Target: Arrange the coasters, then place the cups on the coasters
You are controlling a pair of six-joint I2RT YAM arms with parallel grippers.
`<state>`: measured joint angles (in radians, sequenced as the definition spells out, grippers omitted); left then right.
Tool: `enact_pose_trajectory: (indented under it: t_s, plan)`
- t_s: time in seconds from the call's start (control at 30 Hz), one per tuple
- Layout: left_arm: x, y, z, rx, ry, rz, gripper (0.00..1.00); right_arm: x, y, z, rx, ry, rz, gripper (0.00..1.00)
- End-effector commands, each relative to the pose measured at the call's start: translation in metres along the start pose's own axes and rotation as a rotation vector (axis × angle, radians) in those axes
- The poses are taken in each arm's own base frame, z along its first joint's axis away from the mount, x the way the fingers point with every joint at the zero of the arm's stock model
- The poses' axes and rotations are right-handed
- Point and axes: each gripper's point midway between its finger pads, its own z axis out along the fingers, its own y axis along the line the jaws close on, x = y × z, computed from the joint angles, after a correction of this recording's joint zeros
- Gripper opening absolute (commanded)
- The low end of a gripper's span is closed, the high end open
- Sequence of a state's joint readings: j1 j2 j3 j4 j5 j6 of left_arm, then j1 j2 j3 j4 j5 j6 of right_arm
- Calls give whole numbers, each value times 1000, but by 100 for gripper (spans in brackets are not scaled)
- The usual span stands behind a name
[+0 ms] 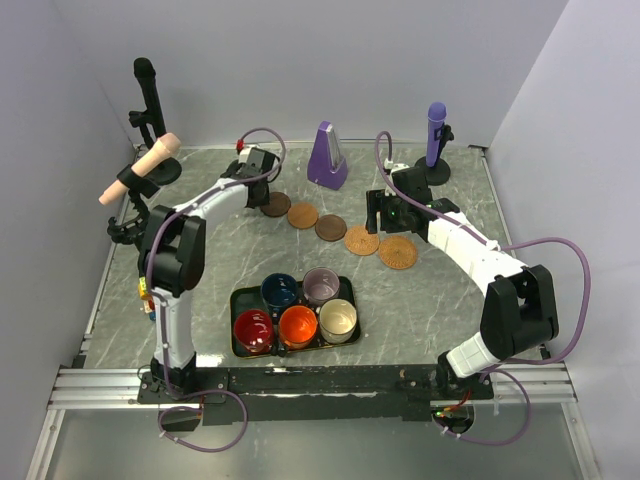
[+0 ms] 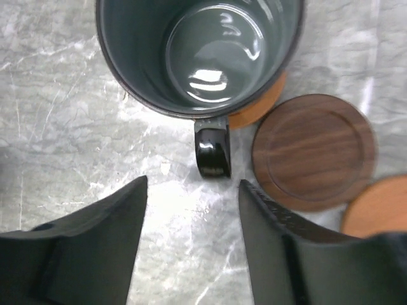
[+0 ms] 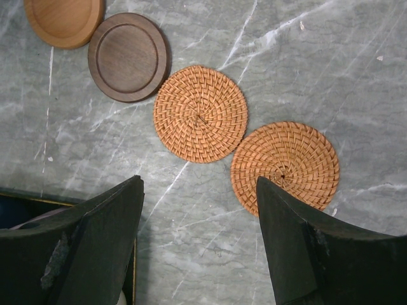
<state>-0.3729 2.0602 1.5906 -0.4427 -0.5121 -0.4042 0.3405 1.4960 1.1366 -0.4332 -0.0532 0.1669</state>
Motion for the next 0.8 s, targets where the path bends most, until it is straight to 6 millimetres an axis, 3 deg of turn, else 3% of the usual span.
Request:
enact_pose_trajectory:
  t_s: [0.0,0.2,0.3,0.37,0.5,0.6,0.77]
  plan:
    - [-53,-11,-48,136,-167,-43,67,-13,6,-5,-18,-52,-5,78]
    - [-56,-21,-105,321,-226,-29,75,-13,6,-4,-16,-51,-7,78]
    - [-38,-30,-135,481,-193,25,81,-12,6,-3,-14,-47,-5,78]
    - [-17,-35,-155,592,-136,71,83,-12,5,-4,-13,-48,-5,78]
    - [43,-38,-193,779,84,131,83,-10,4,-5,-7,-51,0,78]
    - [81,-22,-215,801,222,105,82,-5,2,-4,-2,-44,13,78]
    - [118,-3,-242,830,345,94,88,3,6,-3,-19,-26,33,78]
